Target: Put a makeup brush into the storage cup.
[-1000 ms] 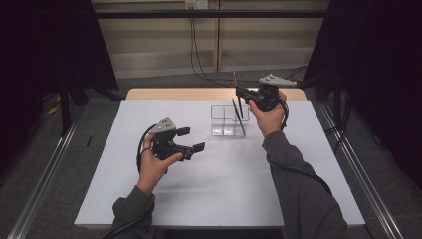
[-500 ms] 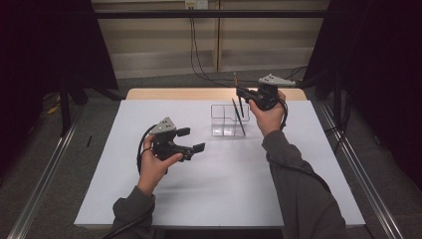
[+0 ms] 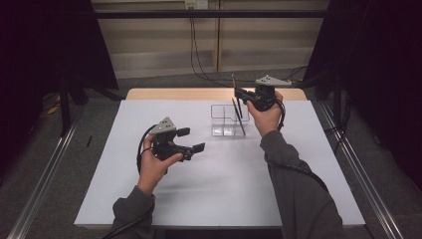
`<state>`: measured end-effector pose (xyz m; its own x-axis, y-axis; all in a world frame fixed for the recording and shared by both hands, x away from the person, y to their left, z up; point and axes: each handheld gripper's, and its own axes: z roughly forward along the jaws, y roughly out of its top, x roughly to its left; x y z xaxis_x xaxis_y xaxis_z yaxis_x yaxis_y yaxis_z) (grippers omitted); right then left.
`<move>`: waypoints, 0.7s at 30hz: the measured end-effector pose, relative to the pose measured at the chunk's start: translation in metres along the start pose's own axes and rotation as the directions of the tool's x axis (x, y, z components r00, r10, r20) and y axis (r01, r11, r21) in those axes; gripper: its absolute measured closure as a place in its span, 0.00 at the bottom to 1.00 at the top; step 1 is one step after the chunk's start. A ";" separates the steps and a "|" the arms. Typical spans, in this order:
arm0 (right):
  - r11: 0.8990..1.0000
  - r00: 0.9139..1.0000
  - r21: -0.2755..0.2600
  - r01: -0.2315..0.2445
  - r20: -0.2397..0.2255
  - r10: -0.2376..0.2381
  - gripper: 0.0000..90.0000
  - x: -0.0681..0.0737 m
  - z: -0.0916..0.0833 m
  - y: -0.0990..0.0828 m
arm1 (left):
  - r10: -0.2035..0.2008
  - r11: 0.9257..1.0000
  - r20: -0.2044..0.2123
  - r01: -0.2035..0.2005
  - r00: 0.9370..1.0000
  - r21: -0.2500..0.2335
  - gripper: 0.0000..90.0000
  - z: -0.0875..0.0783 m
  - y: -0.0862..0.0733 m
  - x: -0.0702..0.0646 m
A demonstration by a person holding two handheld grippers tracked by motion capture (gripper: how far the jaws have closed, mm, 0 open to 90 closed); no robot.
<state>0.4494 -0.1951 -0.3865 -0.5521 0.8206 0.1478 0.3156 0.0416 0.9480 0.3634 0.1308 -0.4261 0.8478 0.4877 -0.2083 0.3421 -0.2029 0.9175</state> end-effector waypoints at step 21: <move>1.000 1.000 0.011 0.007 0.001 -0.007 0.94 0.000 0.005 -0.005 | -0.001 1.000 -0.004 0.001 1.000 0.001 0.12 -0.001 0.000 0.000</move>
<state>0.4518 -0.1925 -0.3931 -0.5538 0.8206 0.1414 0.3200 0.0530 0.9459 0.3627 0.1310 -0.4260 0.8458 0.4913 -0.2080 0.3434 -0.2029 0.9170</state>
